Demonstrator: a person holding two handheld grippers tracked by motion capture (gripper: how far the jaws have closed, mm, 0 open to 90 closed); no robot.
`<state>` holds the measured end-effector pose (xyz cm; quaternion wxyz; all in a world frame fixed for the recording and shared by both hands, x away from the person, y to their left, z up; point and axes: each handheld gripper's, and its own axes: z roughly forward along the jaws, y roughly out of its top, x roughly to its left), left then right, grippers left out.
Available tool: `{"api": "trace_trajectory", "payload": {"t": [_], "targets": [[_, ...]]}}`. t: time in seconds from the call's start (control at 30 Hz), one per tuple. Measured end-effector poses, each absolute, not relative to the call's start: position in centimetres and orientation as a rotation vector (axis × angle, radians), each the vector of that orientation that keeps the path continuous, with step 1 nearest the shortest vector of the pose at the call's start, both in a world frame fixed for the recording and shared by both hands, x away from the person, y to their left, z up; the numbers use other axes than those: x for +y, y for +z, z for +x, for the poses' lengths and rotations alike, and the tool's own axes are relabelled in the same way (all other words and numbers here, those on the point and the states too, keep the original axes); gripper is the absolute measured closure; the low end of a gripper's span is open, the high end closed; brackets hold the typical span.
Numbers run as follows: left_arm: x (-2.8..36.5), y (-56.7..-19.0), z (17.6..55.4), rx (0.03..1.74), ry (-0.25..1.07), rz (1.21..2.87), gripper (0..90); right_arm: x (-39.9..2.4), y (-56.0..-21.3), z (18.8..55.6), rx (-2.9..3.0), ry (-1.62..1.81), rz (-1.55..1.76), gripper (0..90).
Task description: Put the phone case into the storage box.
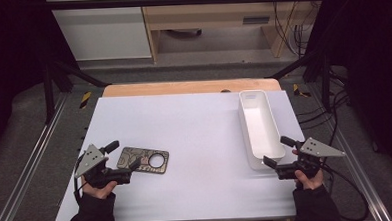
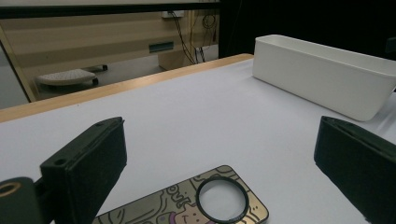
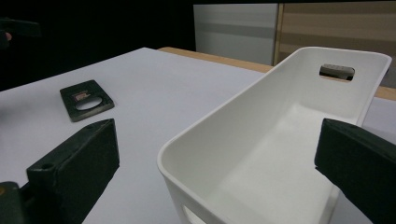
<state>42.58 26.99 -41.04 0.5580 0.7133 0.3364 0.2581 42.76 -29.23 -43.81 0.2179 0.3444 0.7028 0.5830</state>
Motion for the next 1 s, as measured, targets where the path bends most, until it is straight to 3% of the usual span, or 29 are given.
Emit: {"api": "trace_trajectory", "payload": {"t": [1.0], "targets": [[26.0,-40.2,46.2,0.874,0.601,1.770,2.8,-29.2,-43.8,42.8,1.955,1.615,0.942,0.3]]}}
